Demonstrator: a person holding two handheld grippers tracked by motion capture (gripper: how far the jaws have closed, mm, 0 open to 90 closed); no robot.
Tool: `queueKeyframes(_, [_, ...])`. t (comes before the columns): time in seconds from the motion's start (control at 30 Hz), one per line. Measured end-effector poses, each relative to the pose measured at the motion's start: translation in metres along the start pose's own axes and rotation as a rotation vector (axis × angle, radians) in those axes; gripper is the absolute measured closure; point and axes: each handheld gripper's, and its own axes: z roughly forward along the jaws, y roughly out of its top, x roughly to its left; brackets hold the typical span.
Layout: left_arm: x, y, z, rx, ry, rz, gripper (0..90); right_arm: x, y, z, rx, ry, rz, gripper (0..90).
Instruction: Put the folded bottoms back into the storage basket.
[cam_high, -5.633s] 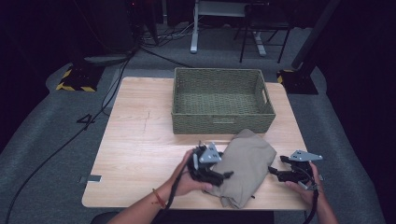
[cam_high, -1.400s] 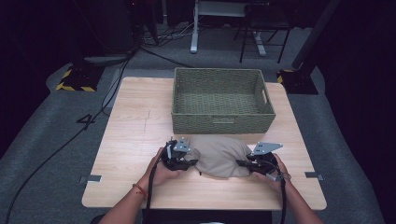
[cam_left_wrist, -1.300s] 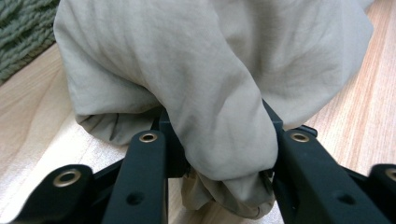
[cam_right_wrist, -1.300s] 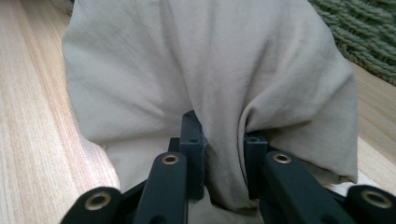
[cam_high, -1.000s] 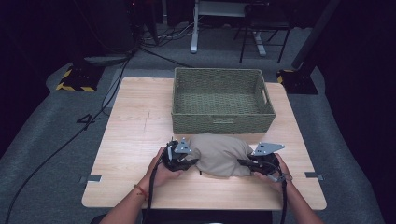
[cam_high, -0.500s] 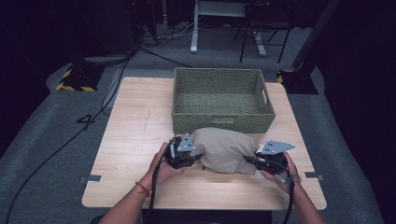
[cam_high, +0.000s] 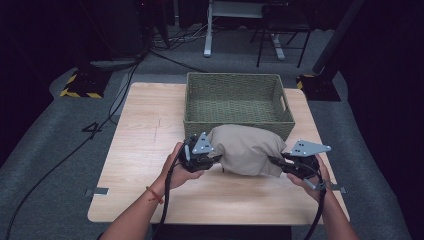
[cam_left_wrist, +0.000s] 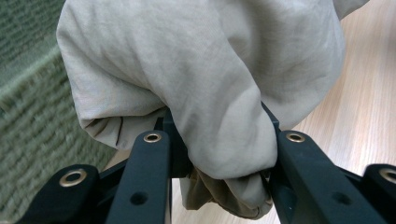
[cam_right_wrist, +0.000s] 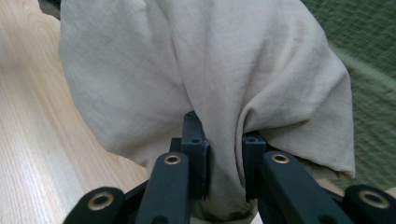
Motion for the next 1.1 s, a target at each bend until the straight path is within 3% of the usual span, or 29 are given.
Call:
queueKeyframes(0.2, [0.005,0.017,-0.011,-0.023,0.021,0.023,68.4,-0.004,0.017,-0.01,-0.02,-0.023,-0.02,78.2])
queueKeyframes(0.47, [0.017,0.041,-0.023,-0.065,0.058,0.033,68.4,-0.02,0.05,-0.015,-0.038,-0.052,-0.036,78.1])
queueKeyframes(0.7, [0.035,0.059,-0.028,-0.095,0.088,0.016,68.4,-0.036,0.083,-0.011,-0.034,-0.096,-0.06,78.1])
queueKeyframes(1.1, [0.064,0.076,-0.022,-0.106,0.131,-0.007,68.3,-0.063,0.111,0.011,-0.031,-0.135,-0.056,78.1])
